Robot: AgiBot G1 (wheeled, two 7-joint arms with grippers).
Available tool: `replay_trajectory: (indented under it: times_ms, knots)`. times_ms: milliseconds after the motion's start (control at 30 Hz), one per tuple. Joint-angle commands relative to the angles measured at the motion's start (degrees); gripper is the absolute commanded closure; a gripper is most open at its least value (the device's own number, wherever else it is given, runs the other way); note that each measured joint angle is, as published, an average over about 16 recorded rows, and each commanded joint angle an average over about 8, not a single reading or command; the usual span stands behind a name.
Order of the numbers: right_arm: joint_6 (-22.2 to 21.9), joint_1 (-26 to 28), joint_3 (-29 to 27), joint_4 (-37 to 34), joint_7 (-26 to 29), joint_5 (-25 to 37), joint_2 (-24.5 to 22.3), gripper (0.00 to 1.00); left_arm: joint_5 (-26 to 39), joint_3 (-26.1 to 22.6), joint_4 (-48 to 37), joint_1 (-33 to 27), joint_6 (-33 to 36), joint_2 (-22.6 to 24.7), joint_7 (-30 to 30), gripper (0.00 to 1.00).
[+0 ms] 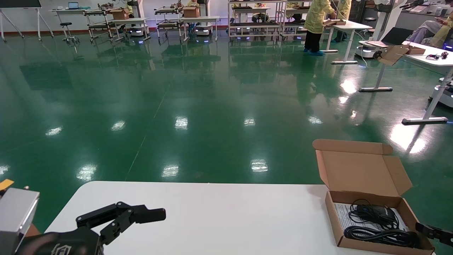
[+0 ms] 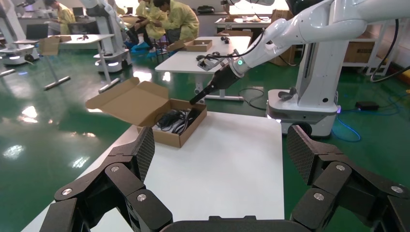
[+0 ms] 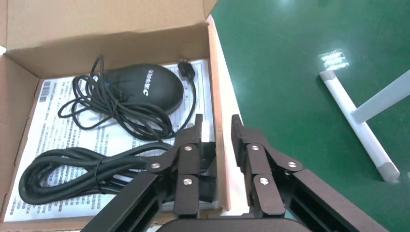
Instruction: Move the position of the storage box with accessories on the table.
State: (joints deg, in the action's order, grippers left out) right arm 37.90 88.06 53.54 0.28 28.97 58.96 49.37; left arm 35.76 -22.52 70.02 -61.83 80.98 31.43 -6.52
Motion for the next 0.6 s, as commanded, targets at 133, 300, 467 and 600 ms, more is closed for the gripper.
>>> replay_trajectory:
  times_ms: [133,300,467,600]
  knots:
    - [-0.04,0.11,-0.21,-0.02,-0.11,-0.29,-0.09,0.00,0.00,0.00,0.00,0.00,0.00,0.00,0.00,0.00]
    - [0.19,0.35,-0.67,-0.01,0.05,-0.94,-0.36,0.00,0.00,0.00,0.00,0.00,0.00,0.00,0.00,0.00]
    - [0.94,0.89,-1.27,0.25,0.28,-1.81,-0.68,0.00,0.00,0.00,0.00,0.00,0.00,0.00,0.00,0.00]
    - [2.33,1.67,-1.87,0.67,0.51,-2.66,-1.04,0.00,0.00,0.00,0.00,0.00,0.00,0.00,0.00,0.00]
